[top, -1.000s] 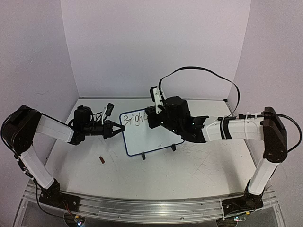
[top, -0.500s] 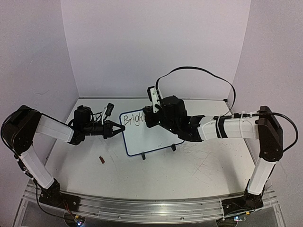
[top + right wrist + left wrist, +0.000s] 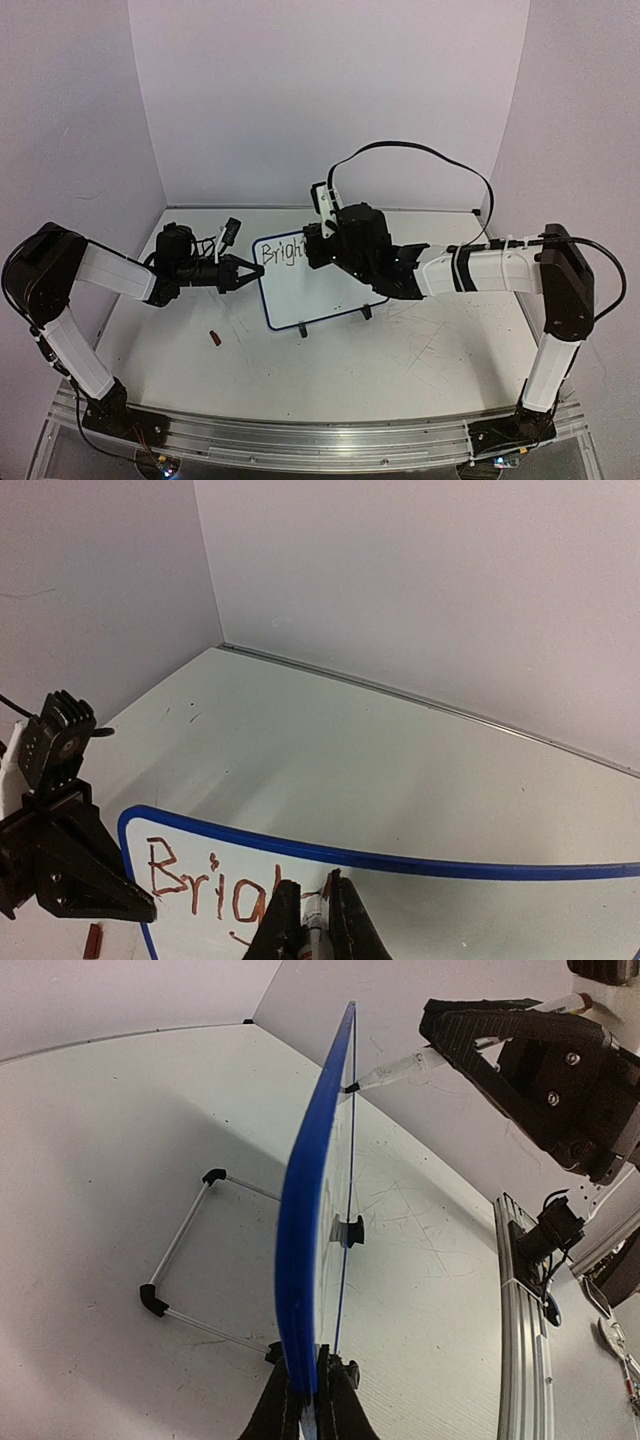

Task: Write a sentence on the whiteboard

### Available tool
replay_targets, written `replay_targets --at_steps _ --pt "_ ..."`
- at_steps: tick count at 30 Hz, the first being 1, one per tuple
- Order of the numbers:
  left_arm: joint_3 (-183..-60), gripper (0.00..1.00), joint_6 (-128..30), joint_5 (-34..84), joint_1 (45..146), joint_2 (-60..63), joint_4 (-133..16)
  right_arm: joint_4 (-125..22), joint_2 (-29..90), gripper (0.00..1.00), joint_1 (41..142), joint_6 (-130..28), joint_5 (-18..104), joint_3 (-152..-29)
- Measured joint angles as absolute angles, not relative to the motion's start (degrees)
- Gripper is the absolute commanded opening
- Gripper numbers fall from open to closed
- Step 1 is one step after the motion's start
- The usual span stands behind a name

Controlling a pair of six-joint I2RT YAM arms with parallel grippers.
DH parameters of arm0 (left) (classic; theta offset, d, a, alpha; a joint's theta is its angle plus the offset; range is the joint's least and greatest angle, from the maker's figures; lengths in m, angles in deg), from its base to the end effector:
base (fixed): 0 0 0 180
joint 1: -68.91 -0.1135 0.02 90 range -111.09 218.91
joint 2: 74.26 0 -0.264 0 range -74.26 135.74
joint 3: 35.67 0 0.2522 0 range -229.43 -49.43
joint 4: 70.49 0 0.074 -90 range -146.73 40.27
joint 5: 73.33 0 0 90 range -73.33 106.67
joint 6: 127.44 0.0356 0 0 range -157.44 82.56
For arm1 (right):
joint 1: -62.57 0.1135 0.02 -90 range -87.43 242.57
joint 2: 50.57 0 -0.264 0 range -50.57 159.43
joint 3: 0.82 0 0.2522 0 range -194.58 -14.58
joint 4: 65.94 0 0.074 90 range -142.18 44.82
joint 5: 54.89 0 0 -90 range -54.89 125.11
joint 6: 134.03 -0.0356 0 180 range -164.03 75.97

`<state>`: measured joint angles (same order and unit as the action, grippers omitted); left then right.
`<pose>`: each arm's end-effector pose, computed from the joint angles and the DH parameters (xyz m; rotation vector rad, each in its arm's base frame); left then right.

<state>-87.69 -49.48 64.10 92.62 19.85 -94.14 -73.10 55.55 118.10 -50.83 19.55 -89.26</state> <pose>0.2816 -0.1523 0.1767 0.7794 1.8010 -1.1960 0.2569 0.3574 0.2708 -0.5468 1.6945 0.5544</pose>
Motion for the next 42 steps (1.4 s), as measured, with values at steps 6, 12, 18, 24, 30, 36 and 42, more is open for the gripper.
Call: replay_targets --at_steps 6,12,18,24,30,36,42 --pt "-87.7 0.0 -49.5 64.0 92.6 19.8 -94.1 -73.1 55.6 0.0 118.2 -50.5 17.2 -89.3" --pt "-87.7 0.0 -49.5 64.1 92.6 19.8 -94.1 -73.0 52.1 0.0 118.2 -50.5 15.6 -85.8" --pt "-87.7 0.0 -49.4 64.2 92.6 19.8 -94.1 -73.8 41.9 0.0 118.2 -51.1 19.0 -80.8" --pt "-87.7 0.0 -49.4 64.2 92.6 19.8 -94.1 -75.5 40.3 0.0 118.1 -50.3 22.5 -80.8" --pt "-87.7 0.0 -49.4 64.2 92.6 19.5 -93.7 -73.9 41.5 0.0 118.1 -46.9 22.8 -80.8" --pt "-87.7 0.0 -49.4 63.5 92.7 19.4 -93.3 -73.1 41.9 0.0 117.9 -43.1 21.1 -80.8" --pt "-87.7 0.0 -49.5 62.7 92.9 19.1 -92.9 -73.1 42.1 0.0 116.9 -41.6 19.7 -80.7"
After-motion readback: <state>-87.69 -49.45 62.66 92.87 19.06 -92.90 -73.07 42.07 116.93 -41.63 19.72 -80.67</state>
